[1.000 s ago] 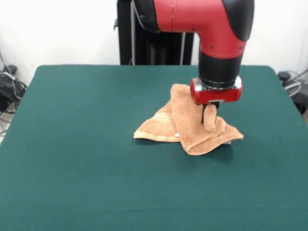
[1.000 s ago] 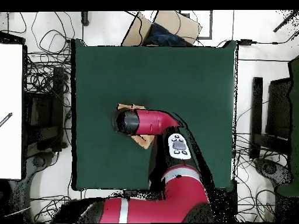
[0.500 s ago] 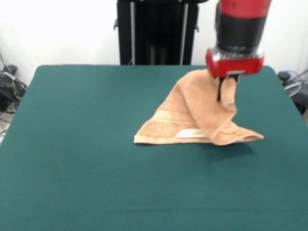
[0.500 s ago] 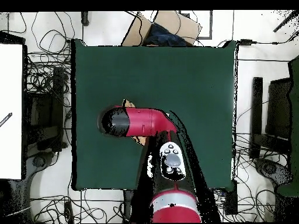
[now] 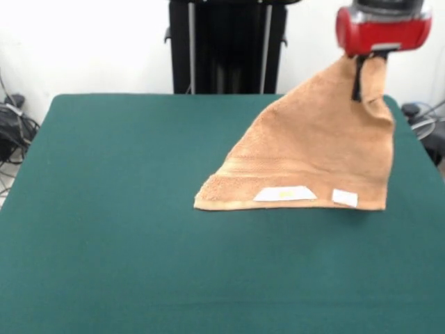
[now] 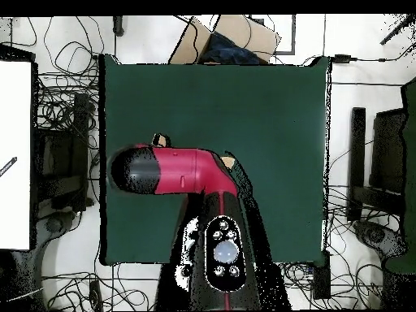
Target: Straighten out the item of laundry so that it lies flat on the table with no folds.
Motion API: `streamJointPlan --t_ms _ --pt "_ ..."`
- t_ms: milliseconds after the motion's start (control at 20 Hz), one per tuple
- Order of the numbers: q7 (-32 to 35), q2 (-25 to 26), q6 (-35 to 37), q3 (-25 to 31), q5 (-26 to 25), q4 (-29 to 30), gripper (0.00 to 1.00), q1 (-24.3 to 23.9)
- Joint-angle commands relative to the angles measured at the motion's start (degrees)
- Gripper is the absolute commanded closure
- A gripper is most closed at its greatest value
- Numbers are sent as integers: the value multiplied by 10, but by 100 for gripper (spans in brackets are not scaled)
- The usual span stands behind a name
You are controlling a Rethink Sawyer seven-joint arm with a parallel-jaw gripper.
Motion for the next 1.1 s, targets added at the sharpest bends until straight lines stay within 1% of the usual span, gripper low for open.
streamJointPlan --t_ms 50,300,400,750,900,1100 --pt "149 -45 37 -15 33 73 100 32" --pt "185 -81 67 -41 49 89 100 70" --pt "185 -92 86 -47 57 88 100 79" --pt "166 -105 121 -51 70 70 100 81" --pt "169 -110 136 -49 78 60 100 86" --pt "169 -121 195 -47 78 27 100 90"
